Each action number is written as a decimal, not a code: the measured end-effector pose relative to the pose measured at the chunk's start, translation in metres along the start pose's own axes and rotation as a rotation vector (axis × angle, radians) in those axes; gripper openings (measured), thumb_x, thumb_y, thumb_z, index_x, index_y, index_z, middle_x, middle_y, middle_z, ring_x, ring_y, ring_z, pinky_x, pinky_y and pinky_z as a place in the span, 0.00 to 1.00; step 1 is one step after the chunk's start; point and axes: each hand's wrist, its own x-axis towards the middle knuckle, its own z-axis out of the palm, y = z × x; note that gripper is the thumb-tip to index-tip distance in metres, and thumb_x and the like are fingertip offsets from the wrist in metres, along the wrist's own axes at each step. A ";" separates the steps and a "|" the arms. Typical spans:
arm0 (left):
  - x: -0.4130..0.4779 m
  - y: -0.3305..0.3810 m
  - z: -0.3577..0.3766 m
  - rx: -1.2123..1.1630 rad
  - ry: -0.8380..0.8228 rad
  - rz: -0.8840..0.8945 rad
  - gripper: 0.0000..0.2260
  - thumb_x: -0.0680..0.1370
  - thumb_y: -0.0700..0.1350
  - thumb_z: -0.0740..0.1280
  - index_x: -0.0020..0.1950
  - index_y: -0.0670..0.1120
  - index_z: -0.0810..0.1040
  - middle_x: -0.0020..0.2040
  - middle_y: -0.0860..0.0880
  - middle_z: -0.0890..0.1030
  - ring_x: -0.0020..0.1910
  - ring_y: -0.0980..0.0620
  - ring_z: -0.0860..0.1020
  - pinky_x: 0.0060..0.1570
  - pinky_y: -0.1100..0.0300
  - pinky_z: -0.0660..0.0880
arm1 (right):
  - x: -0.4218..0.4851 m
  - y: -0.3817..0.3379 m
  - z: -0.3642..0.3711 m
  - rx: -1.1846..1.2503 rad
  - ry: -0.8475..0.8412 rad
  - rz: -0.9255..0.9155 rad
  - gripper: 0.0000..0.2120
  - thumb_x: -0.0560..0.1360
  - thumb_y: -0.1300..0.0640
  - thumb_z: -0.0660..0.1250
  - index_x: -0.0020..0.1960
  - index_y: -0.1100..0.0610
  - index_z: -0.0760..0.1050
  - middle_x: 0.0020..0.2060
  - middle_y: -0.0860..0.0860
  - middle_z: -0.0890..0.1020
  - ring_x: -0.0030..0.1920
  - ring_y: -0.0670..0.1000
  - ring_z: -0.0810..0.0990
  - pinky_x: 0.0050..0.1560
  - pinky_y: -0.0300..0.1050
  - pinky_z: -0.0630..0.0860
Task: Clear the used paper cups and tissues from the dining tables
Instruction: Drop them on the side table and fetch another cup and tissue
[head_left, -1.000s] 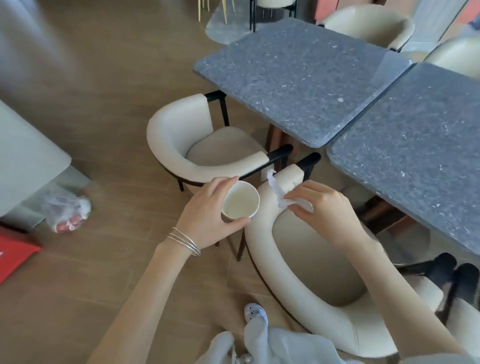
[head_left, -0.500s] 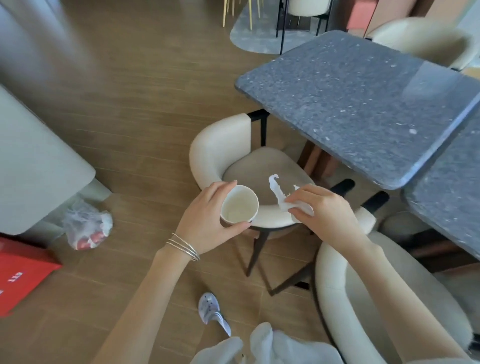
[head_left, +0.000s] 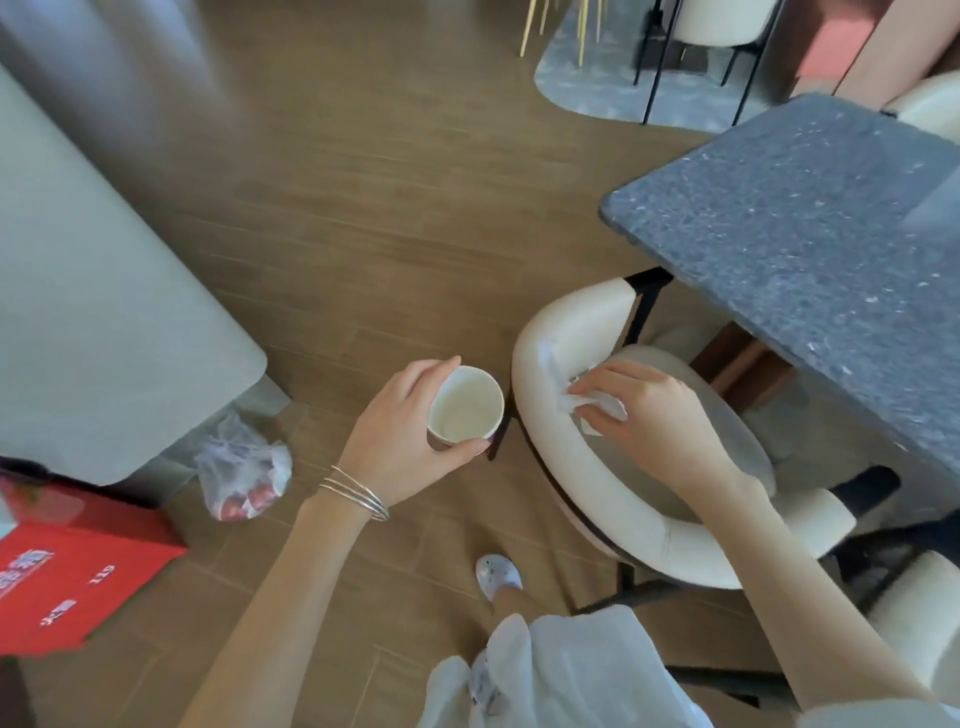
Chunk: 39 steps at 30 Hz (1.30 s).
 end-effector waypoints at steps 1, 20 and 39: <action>0.007 -0.013 -0.002 -0.003 0.004 -0.018 0.36 0.67 0.58 0.72 0.71 0.49 0.65 0.65 0.53 0.69 0.63 0.53 0.69 0.58 0.61 0.67 | 0.014 0.000 0.009 0.000 -0.013 -0.006 0.06 0.68 0.62 0.72 0.43 0.53 0.81 0.41 0.47 0.82 0.38 0.52 0.80 0.32 0.51 0.78; 0.297 -0.193 -0.075 0.012 0.029 -0.081 0.36 0.67 0.59 0.72 0.71 0.51 0.64 0.65 0.55 0.68 0.63 0.55 0.69 0.58 0.56 0.70 | 0.351 0.034 0.114 0.066 -0.134 0.086 0.08 0.70 0.60 0.71 0.46 0.50 0.81 0.46 0.43 0.81 0.57 0.43 0.77 0.42 0.46 0.76; 0.540 -0.431 -0.188 -0.034 0.063 -0.131 0.35 0.67 0.58 0.72 0.71 0.51 0.64 0.66 0.56 0.67 0.63 0.56 0.68 0.55 0.62 0.67 | 0.706 0.007 0.245 0.048 -0.159 0.044 0.08 0.71 0.59 0.69 0.46 0.49 0.80 0.46 0.43 0.81 0.56 0.45 0.78 0.42 0.48 0.77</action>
